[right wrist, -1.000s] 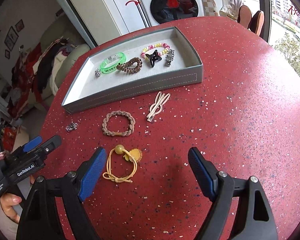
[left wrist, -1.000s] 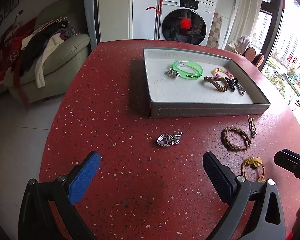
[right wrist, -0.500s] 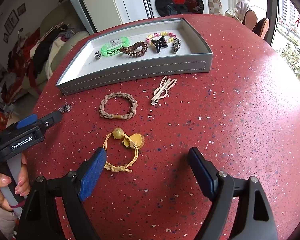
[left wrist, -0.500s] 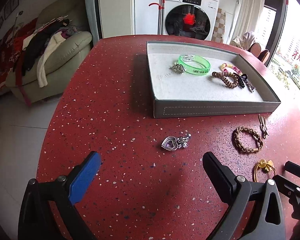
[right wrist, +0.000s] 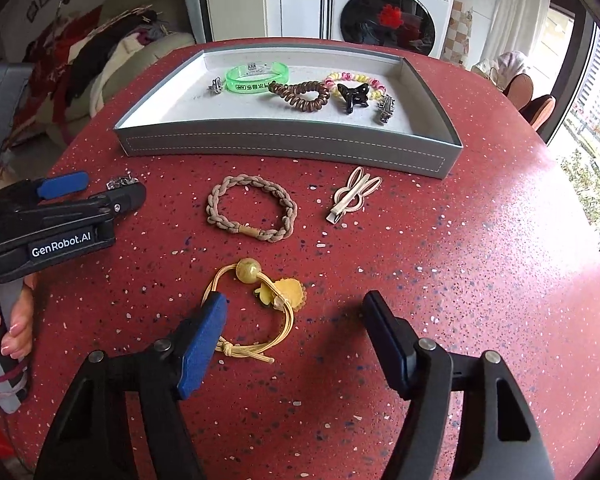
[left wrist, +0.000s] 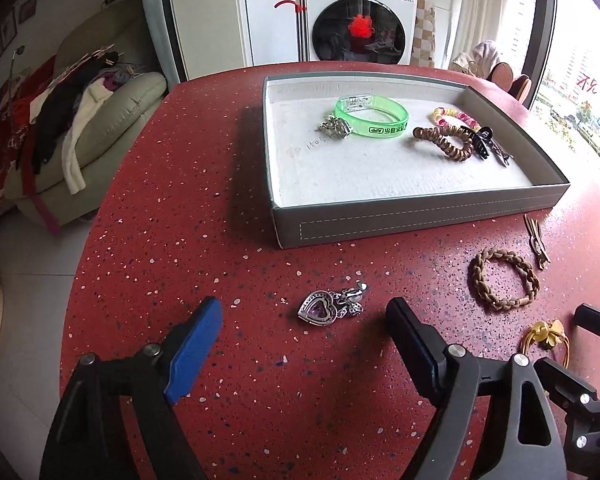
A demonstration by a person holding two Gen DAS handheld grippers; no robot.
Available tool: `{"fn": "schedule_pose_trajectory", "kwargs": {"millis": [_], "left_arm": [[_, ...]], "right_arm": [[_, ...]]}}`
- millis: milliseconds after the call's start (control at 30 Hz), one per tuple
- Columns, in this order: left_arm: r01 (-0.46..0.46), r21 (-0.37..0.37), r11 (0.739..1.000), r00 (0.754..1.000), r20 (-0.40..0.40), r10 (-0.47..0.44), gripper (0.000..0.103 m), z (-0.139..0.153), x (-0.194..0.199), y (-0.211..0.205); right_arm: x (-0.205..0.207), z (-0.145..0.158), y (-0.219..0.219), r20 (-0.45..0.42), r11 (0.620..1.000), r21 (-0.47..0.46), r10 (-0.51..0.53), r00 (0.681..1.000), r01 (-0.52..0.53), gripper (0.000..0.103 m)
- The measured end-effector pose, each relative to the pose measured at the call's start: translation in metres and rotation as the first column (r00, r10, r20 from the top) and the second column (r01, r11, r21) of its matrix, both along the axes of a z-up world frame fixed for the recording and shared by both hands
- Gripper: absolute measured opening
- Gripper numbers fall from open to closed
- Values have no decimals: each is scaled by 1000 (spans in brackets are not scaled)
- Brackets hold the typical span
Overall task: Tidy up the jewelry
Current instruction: 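Grasp the silver heart pendant with the left gripper while the right gripper grasps the yellow hair tie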
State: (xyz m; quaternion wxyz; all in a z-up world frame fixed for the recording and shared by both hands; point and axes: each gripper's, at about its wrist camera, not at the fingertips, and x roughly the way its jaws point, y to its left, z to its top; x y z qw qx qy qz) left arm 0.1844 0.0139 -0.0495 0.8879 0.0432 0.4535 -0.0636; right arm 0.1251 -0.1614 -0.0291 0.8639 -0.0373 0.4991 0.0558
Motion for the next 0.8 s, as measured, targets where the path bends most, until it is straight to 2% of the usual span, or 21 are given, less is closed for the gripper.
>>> {"fn": "schedule_pose_trajectory", "kwargs": {"millis": [200, 300, 333, 367, 400, 500, 533, 800], "left_arm": [[23, -36, 999, 1000, -2, -23, 89, 0, -1, 0], [51, -37, 998, 999, 6, -51, 80, 2, -4, -5], [62, -36, 997, 998, 9, -62, 72, 2, -5, -6], [67, -27, 997, 998, 17, -67, 57, 3, -6, -8], [73, -29, 997, 997, 17, -72, 52, 4, -6, -8], [76, -40, 996, 997, 15, -76, 47, 5, -7, -8], [77, -42, 996, 997, 15, -77, 36, 6, -7, -6], [64, -97, 993, 998, -4, -64, 36, 11, -10, 4]], "right_arm": [[-1, 2, 6, 2, 999, 0, 50, 999, -50, 53], [-1, 3, 10, -2, 997, -1, 75, 997, -75, 42], [-1, 3, 12, -2, 997, -1, 81, 997, -81, 36], [-2, 3, 13, -3, 996, 0, 84, 996, -84, 28], [-2, 4, 13, -4, 996, 5, 85, 996, -85, 25], [-4, 4, 12, 0, 997, 17, 73, 997, -73, 25], [-5, 4, 10, 1, 997, 28, 66, 998, -66, 25], [-9, 14, -11, 14, 995, 101, 20, 1000, -21, 25]]}}
